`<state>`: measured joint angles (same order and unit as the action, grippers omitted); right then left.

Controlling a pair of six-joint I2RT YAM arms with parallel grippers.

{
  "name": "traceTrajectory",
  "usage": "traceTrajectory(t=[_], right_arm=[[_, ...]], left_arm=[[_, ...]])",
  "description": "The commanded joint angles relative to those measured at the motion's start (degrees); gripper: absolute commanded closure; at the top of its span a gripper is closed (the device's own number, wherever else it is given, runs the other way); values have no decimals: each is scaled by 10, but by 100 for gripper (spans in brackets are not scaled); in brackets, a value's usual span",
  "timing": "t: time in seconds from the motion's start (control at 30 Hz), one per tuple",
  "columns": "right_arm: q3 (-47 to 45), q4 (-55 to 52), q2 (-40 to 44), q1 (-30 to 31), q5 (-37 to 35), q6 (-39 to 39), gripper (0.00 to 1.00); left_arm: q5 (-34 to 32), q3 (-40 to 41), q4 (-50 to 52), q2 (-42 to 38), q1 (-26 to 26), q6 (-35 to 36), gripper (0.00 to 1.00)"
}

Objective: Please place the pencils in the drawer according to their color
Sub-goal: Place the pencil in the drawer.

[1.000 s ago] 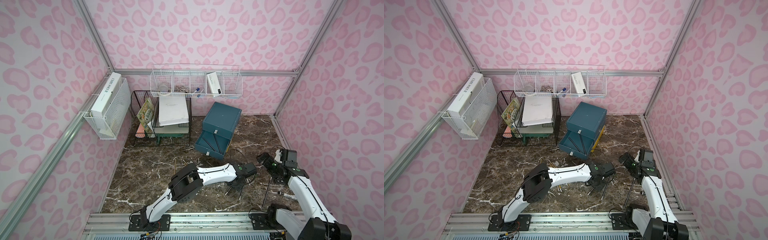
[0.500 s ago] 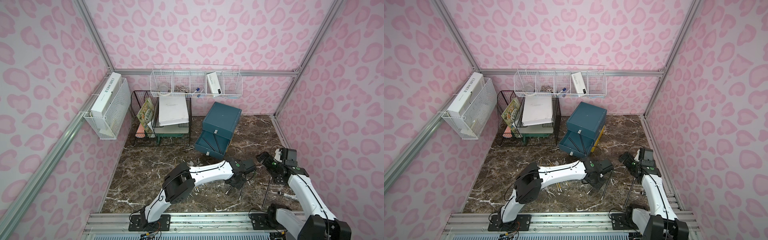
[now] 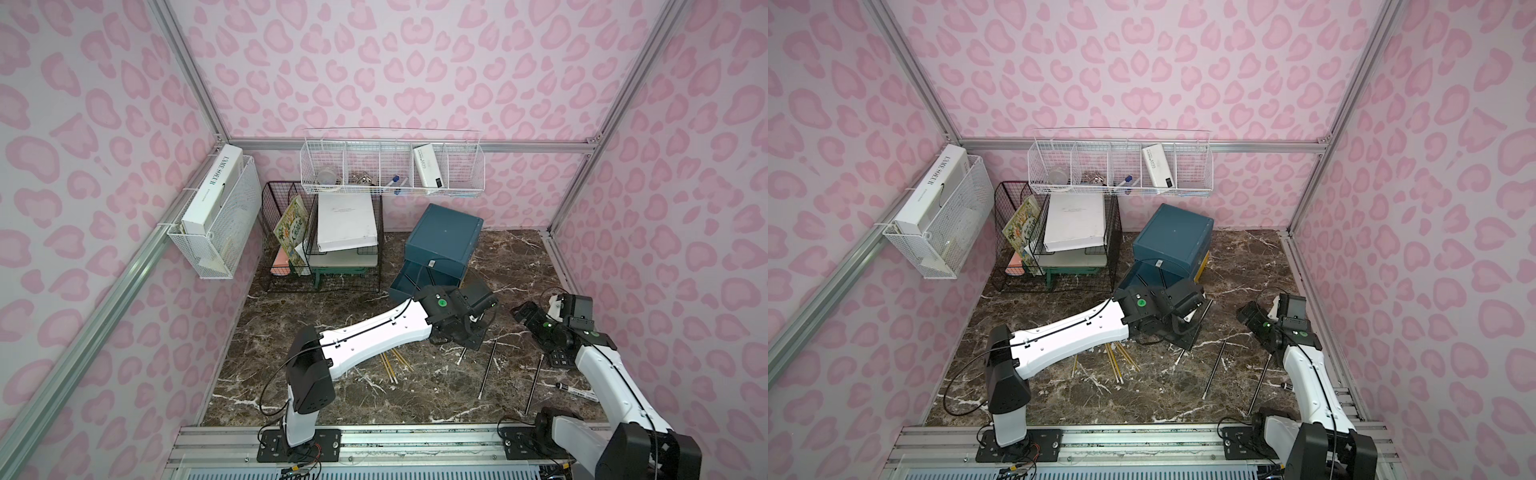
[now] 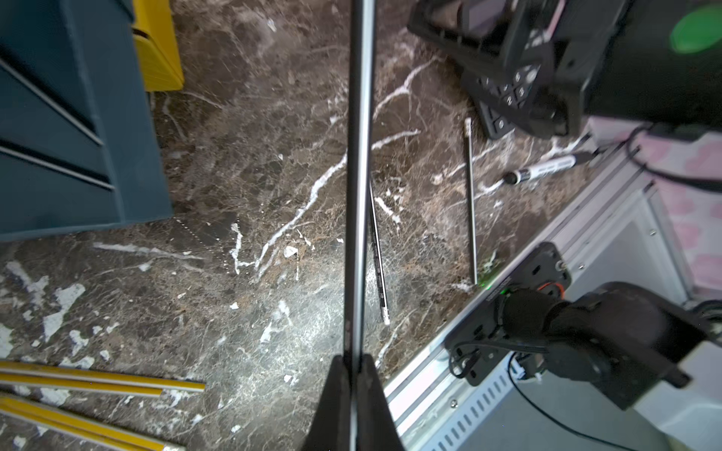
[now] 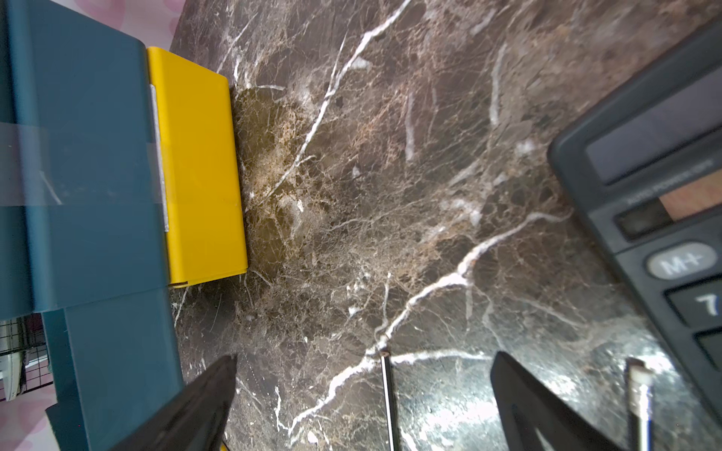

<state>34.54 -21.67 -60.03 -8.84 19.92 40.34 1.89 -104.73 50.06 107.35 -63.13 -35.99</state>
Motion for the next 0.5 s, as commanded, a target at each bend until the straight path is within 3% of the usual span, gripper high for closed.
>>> traceTrajectory(t=[0.0,0.27,0.47], right_arm=[[0,10,0,0,6,4,0],[-2,17,-4,1,11,14,0],[-4,24,-10,3,15,23,0]], left_arm=[[15,19,-36,-34,19,-71,100],[20,145,-173,-130,80,-230,100],[26,172,-205,-141,109,-340,100]])
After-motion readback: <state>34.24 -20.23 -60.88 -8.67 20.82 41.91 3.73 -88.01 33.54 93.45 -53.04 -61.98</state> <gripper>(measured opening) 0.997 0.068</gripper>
